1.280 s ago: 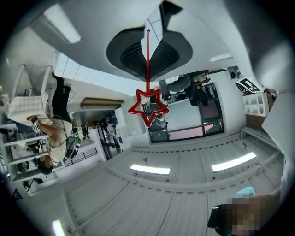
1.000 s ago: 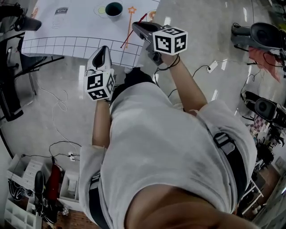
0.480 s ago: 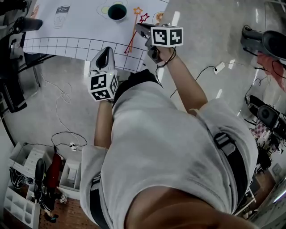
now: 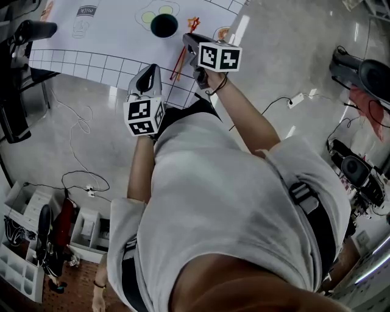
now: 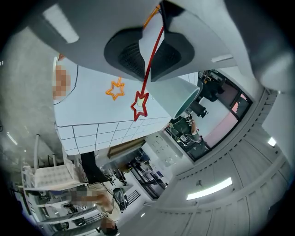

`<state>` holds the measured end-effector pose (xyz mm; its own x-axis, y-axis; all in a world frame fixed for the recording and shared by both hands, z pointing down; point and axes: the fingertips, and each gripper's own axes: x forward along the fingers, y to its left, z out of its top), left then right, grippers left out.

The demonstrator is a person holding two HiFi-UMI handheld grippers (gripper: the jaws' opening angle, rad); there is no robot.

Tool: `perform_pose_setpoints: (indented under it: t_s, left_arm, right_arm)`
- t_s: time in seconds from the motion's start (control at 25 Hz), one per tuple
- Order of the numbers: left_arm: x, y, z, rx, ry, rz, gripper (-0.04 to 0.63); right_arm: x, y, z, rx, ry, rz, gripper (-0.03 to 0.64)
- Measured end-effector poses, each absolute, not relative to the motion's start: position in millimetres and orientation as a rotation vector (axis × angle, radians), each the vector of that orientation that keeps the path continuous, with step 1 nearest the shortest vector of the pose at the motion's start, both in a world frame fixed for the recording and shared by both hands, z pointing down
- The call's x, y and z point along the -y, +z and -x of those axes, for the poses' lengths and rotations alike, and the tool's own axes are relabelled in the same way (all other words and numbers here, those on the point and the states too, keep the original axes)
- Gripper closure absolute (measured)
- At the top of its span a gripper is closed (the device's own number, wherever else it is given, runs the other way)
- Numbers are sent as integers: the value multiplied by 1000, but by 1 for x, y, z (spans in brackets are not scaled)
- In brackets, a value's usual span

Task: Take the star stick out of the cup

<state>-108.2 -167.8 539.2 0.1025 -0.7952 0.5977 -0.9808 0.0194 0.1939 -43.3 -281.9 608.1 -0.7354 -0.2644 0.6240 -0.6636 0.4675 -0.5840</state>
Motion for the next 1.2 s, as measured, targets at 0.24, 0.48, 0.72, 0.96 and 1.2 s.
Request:
perform_pose_setpoints:
  t_s: [0.24, 0.48, 0.72, 0.96, 1.2]
  left_arm:
    - [170, 549, 111, 1730, 435, -1767, 592]
    - [166, 554, 108, 1739, 431, -1745, 592]
    - [147, 550, 104, 1763, 413, -1746, 592]
    - [116, 531, 102, 1795, 373, -1777, 592]
    - [70, 501, 98, 1834, 304, -1853, 592]
  right_arm:
    - [293, 628, 44, 2222, 1189, -827, 565]
    - [297, 632, 40, 2214, 1122, -864, 533]
    - [287, 634, 39, 2227, 1076, -862, 434]
    - [266, 600, 23, 2299, 956, -922, 500]
    - [197, 553, 12, 2408, 797, -960, 618]
